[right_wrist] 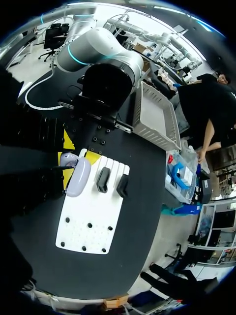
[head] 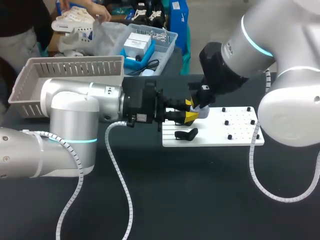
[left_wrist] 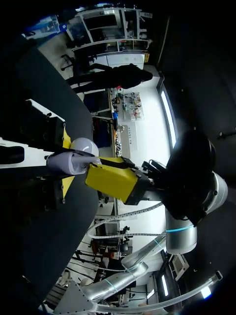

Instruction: Pick up each earbud case from the left stands, insert the matching earbuds, close the lid, and place the case in the box.

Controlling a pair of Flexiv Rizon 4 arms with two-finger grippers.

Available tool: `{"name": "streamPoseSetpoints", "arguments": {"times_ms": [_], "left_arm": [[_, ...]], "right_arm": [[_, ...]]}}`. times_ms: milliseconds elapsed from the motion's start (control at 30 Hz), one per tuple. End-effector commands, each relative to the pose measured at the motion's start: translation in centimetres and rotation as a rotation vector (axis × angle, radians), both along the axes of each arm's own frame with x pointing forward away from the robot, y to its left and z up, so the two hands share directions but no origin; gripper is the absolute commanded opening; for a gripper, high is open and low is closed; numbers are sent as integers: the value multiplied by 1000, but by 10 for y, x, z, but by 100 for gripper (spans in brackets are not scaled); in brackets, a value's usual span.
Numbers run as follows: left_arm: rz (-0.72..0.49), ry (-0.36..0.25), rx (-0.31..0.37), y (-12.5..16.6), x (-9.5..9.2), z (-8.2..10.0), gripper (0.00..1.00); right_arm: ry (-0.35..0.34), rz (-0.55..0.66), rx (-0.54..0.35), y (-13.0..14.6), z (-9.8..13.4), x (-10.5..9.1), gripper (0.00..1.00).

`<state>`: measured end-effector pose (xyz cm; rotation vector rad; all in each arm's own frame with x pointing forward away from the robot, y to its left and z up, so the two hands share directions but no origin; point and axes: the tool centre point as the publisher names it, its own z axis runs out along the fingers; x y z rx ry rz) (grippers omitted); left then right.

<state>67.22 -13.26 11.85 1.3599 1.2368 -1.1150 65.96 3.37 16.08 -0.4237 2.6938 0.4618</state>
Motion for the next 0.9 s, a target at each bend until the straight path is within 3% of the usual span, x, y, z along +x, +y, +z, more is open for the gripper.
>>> {"name": "streamPoseSetpoints", "arguments": {"times_ms": [33,167,267,700,900], "left_arm": [[1,-1,-1,0,0,0,0],[1,-1,-1,0,0,0,0],[1,-1,-1,0,0,0,0],[1,-1,-1,0,0,0,0],[1,-1,-1,0,0,0,0]], "right_arm": [[2,-5,-3,2,-2,2,0],[5,-8,-4,2,-2,2,11],[4,-9,-4,2,-2,3,30],[-21,-3,-12,4,6,-1,34],[-48,-14,-27,2,11,-6,40]]}}
